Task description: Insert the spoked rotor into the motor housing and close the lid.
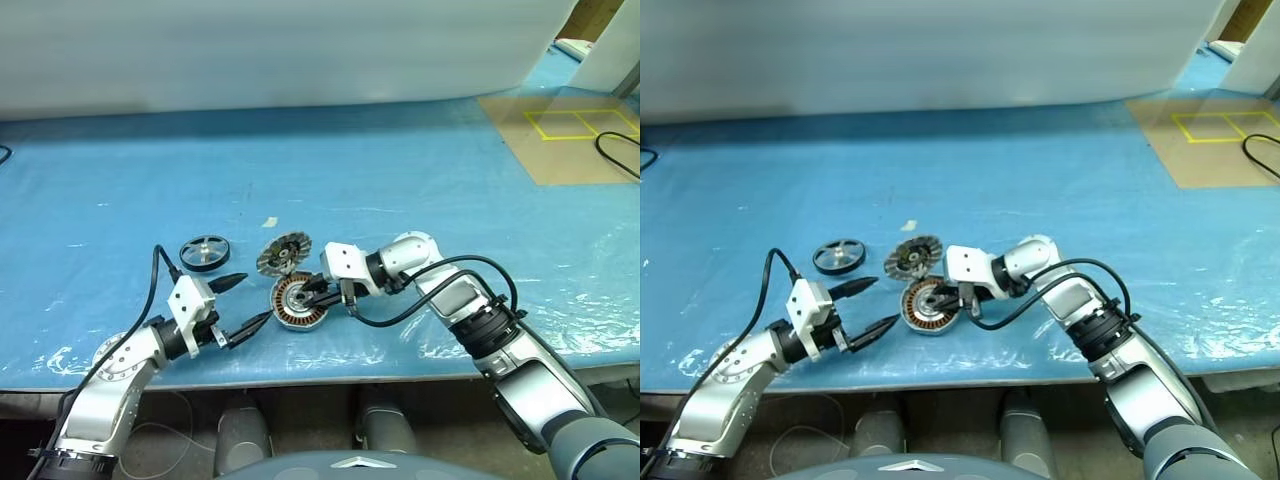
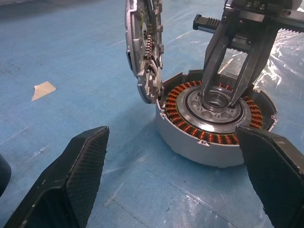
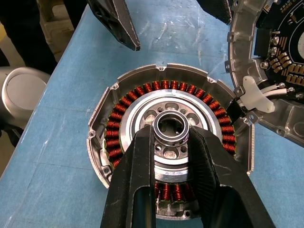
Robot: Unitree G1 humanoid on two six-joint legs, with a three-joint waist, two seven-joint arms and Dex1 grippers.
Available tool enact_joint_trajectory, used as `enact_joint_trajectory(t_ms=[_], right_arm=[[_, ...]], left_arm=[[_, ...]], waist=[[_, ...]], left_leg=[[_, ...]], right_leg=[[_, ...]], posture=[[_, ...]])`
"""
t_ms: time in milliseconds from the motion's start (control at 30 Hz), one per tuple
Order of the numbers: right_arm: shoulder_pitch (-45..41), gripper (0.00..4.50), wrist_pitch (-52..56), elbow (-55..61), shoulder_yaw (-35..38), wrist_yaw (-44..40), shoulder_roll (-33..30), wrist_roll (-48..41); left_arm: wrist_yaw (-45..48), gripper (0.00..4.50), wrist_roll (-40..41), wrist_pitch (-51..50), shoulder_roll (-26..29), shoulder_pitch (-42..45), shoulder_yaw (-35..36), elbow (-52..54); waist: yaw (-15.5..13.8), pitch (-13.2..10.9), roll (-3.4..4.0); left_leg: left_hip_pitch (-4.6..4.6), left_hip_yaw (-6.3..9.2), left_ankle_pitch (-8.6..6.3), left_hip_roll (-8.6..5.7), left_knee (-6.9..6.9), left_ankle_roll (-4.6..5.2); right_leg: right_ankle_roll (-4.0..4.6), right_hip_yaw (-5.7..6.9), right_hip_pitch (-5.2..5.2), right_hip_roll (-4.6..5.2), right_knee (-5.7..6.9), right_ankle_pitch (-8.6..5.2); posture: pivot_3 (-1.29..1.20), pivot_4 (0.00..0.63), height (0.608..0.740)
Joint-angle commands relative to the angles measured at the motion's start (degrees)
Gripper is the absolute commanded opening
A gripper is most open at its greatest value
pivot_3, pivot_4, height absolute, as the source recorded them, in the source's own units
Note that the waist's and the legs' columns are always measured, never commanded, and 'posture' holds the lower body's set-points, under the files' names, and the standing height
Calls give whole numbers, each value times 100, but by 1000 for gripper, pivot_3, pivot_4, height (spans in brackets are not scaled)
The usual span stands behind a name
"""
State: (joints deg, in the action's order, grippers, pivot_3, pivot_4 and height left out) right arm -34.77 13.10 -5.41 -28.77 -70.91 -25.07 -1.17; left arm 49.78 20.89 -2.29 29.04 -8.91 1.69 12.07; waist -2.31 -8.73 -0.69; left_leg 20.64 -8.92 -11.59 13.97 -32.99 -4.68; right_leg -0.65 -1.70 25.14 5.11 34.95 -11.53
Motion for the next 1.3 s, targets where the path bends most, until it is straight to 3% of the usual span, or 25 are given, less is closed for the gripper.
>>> enact_joint_trajectory(t_ms=[33,1300], right_arm=[[-36,657,-3,51,53,48,28,2],[-47,657,371,81,187,65,115,-290]], left_arm=[[-21,4500,-7,37,1,34,-33,188],[-149,4500,-9,-119,26,90,-188,307]], waist=[[0,0,0],[-8,0,0]], left_leg=[[0,0,0,0,0,0],[2,0,0,0,-2,-1]], right_leg=[[0,0,0,0,0,0],[0,0,1,0,1,0]], posture=[[0,150,740],[0,150,740]])
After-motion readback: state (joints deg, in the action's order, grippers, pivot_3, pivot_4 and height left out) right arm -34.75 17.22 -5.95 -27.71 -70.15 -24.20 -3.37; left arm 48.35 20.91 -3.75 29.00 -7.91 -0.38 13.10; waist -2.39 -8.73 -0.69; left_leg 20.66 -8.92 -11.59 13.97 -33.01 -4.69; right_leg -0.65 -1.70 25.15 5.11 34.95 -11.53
